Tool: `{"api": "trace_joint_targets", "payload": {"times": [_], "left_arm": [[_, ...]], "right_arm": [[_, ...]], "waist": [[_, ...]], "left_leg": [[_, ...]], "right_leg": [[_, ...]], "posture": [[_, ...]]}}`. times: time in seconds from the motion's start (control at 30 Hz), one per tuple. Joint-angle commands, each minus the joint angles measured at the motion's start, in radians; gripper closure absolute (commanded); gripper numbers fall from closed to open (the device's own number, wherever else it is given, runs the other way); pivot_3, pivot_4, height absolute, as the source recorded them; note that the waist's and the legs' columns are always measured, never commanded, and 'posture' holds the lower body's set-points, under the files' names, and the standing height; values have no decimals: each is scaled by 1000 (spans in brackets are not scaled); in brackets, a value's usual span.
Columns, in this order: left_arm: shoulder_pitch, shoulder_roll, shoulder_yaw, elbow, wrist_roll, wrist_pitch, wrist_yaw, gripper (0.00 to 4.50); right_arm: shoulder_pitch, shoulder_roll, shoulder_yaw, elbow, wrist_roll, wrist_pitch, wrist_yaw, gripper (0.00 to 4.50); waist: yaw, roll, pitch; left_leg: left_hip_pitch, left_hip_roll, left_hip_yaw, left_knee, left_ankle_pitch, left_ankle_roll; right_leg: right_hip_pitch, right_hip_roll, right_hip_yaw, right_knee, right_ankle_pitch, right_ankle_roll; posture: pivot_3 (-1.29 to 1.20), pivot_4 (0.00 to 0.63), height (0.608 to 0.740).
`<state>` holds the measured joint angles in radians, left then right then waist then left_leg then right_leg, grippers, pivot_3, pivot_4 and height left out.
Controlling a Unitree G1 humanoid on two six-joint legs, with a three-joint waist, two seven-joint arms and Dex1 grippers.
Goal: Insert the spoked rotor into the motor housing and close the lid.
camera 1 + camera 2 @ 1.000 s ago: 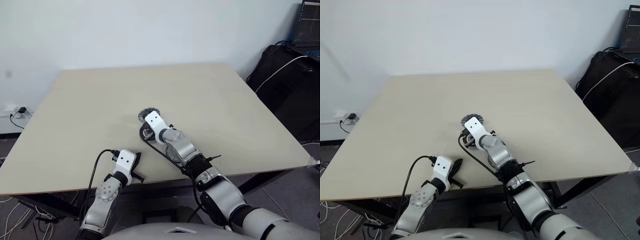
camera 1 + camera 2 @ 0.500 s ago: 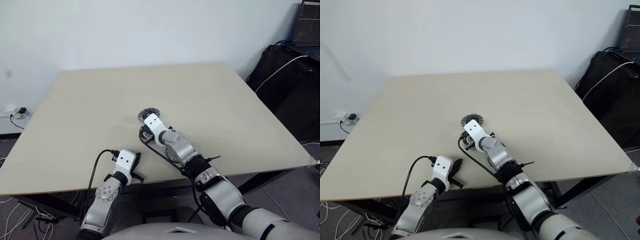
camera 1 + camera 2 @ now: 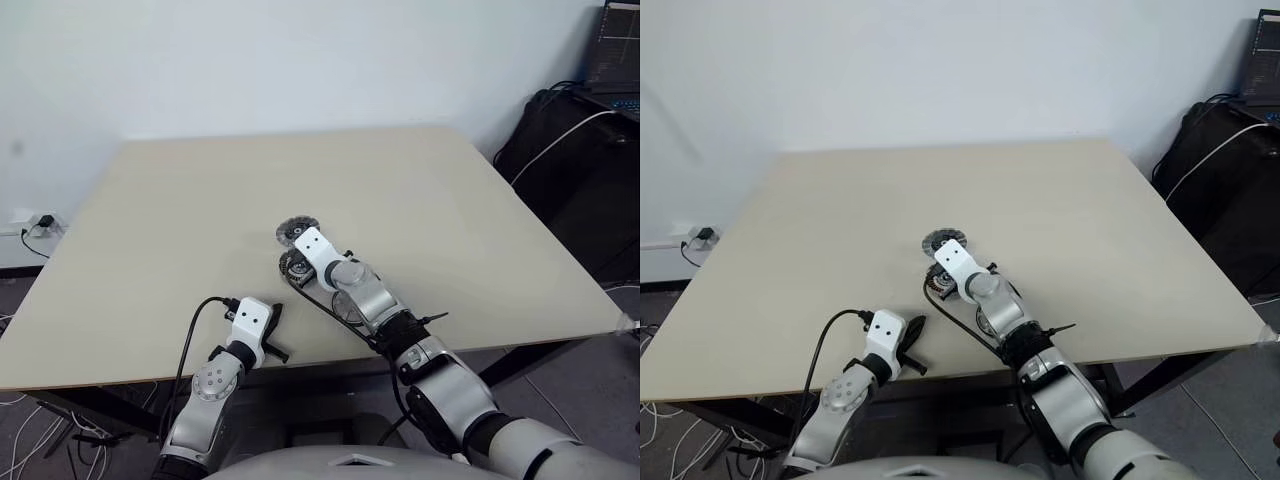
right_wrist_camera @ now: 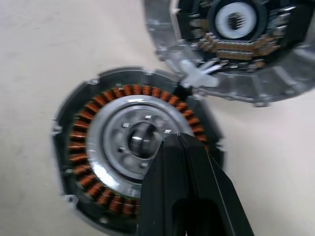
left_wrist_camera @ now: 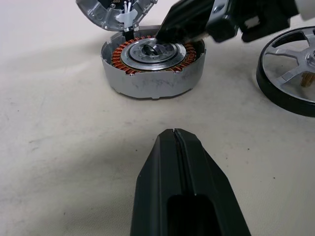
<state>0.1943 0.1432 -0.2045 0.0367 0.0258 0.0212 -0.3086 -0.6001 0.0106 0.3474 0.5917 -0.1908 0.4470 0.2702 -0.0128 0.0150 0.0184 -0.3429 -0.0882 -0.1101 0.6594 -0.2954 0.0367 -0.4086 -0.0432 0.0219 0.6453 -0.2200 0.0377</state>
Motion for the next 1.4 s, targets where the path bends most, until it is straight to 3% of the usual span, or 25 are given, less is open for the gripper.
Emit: {"api": "trace_joint_targets", "payload": {"times": [0.03, 0.8, 1.4], "left_arm": [[-16, 1, 1, -8, -5, 0, -5, 4500], [-5, 1, 3, -31, -4, 13, 3, 4500], [-10, 0, 0, -36, -5, 19, 0, 4500]], "right_arm": [[-5, 9, -5, -70, -9, -20, -14, 4484], [4, 35, 25, -44, -7, -20, 45, 4484], [25, 58, -41, -84, 60, -119, 36, 4484]], "waist": [[-1, 0, 0], [0, 0, 0], [0, 0, 0]], "left_leg": [[0, 0, 0, 0, 0, 0], [0, 0, 0, 0, 0, 0], [0, 0, 0, 0, 0, 0]], "right_leg": [[0, 0, 0, 0, 0, 0], [0, 0, 0, 0, 0, 0], [0, 0, 0, 0, 0, 0]], "posture": [[0, 0, 740], [0, 0, 740], [0, 0, 740]]}}
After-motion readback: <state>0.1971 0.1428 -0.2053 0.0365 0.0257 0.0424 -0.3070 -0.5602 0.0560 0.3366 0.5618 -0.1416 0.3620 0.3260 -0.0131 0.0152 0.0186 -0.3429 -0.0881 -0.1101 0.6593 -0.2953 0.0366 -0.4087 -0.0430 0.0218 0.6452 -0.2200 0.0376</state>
